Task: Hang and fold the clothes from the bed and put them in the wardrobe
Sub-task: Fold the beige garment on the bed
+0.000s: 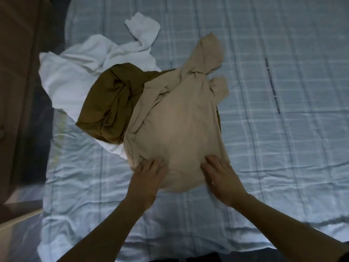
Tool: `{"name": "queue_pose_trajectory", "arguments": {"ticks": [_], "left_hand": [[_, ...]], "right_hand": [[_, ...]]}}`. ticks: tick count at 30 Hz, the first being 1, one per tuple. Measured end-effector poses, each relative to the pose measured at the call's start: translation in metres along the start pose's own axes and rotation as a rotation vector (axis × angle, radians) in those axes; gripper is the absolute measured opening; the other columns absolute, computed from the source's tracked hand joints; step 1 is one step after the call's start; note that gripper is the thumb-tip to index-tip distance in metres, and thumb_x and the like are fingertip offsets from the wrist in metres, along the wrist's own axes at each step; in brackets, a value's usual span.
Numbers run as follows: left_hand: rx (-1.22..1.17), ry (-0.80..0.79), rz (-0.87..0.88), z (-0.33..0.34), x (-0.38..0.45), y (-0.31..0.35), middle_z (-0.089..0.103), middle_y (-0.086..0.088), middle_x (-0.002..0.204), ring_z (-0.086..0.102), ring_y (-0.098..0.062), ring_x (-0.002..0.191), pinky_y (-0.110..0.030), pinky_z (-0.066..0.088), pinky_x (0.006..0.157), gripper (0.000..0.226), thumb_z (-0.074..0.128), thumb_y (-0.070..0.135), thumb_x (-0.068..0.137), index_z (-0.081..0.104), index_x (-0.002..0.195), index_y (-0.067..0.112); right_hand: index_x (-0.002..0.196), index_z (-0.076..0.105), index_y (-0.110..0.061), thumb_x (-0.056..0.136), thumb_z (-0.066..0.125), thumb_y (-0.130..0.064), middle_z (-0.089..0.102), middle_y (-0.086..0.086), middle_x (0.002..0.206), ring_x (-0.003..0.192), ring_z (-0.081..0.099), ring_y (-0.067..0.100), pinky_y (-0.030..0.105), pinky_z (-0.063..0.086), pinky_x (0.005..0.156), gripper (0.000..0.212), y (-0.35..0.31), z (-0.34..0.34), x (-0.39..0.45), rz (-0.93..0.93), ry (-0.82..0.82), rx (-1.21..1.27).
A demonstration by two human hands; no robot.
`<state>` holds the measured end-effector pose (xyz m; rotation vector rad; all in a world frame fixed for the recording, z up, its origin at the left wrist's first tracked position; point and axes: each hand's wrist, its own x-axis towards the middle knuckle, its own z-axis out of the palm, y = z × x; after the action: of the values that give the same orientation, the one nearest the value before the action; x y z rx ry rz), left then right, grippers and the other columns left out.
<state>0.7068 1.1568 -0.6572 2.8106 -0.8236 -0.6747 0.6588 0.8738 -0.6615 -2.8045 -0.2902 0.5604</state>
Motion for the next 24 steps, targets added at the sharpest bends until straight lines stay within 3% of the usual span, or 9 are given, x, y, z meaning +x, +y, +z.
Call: {"name": "queue_pose_trajectory", "arguments": {"ticks": [2,4,7,9,11,13,19,22,24], "left_hand": [[-0.05,0.108,-0.011,-0.003,-0.004,-0.004,0.063,-0.008,0.103,0.061,-0.03,0.087,-0.037,0.052,0.062,0.052,0.08,-0.005,0.055,0.063,0.1,0.013],[-0.119,0.2,-0.057,-0.01,-0.01,-0.012,0.063,-0.007,0.085,0.06,-0.028,0.071,-0.033,0.049,0.051,0.036,0.079,-0.006,0.059,0.066,0.088,0.012],[-0.224,0.294,-0.082,-0.025,-0.021,-0.023,0.064,-0.004,0.082,0.06,-0.026,0.067,-0.031,0.049,0.053,0.024,0.074,0.006,0.069,0.066,0.091,0.012],[-0.294,0.379,-0.064,-0.04,-0.027,-0.027,0.055,0.004,0.074,0.051,-0.021,0.066,-0.026,0.038,0.055,0.01,0.065,0.018,0.077,0.06,0.086,0.018],[-0.372,0.43,-0.053,-0.058,-0.03,-0.032,0.044,0.009,0.07,0.042,-0.016,0.068,-0.029,0.031,0.055,0.015,0.058,0.029,0.083,0.048,0.075,0.022],[-0.424,0.459,-0.039,-0.075,-0.033,-0.035,0.047,0.003,0.07,0.042,-0.019,0.07,-0.038,0.038,0.059,0.022,0.055,0.03,0.085,0.049,0.071,0.013],[-0.515,0.539,-0.089,-0.155,-0.04,-0.022,0.06,-0.008,0.081,0.055,-0.026,0.074,-0.04,0.048,0.061,0.039,0.05,0.042,0.086,0.062,0.09,0.005],[-0.425,0.606,-0.062,-0.204,-0.044,-0.02,0.054,-0.005,0.069,0.049,-0.023,0.064,-0.038,0.042,0.054,0.013,0.058,0.023,0.082,0.053,0.078,0.012],[-0.464,0.627,-0.059,-0.241,-0.049,-0.016,0.054,-0.003,0.067,0.047,-0.021,0.061,-0.036,0.039,0.054,0.013,0.064,0.005,0.076,0.053,0.078,0.012]], "right_hand": [[0.114,0.063,-0.015,0.075,0.066,-0.007,0.058,0.009,0.126,0.115,0.056,0.029,0.04,0.052,0.08,0.04,0.0,-0.003,0.006,0.005,0.071,-0.015],[0.098,0.067,-0.013,0.077,0.065,-0.004,0.062,0.005,0.107,0.094,0.063,0.028,0.036,0.053,0.064,0.023,-0.001,-0.008,0.015,0.062,0.081,0.032],[0.096,0.061,-0.015,0.089,0.054,-0.012,0.062,0.004,0.096,0.079,0.062,0.03,0.04,0.052,0.059,0.01,-0.003,-0.022,0.023,0.185,0.083,0.126],[0.1,0.058,-0.015,0.093,0.05,-0.013,0.063,0.006,0.094,0.074,0.061,0.032,0.042,0.051,0.059,0.011,-0.004,-0.031,0.02,0.197,0.148,0.191],[0.102,0.057,-0.014,0.093,0.052,-0.01,0.063,0.006,0.091,0.071,0.058,0.027,0.037,0.047,0.059,0.012,-0.004,-0.043,0.014,0.153,0.219,0.276],[0.103,0.058,-0.013,0.093,0.052,-0.012,0.063,0.003,0.089,0.071,0.054,0.018,0.03,0.042,0.062,0.011,-0.006,-0.058,0.006,0.088,0.243,0.36],[0.097,0.054,-0.015,0.101,0.04,-0.021,0.059,-0.003,0.079,0.065,0.053,0.008,0.016,0.037,0.06,0.015,-0.024,-0.134,-0.016,0.052,0.291,0.453],[0.095,0.051,-0.014,0.104,0.039,-0.017,0.058,-0.001,0.074,0.062,0.052,0.01,0.02,0.037,0.055,0.015,-0.038,-0.18,-0.028,0.062,0.337,0.426],[0.096,0.051,-0.016,0.103,0.039,-0.021,0.057,-0.001,0.073,0.06,0.052,0.013,0.03,0.04,0.055,0.014,-0.047,-0.212,-0.037,0.069,0.379,0.4]]}}
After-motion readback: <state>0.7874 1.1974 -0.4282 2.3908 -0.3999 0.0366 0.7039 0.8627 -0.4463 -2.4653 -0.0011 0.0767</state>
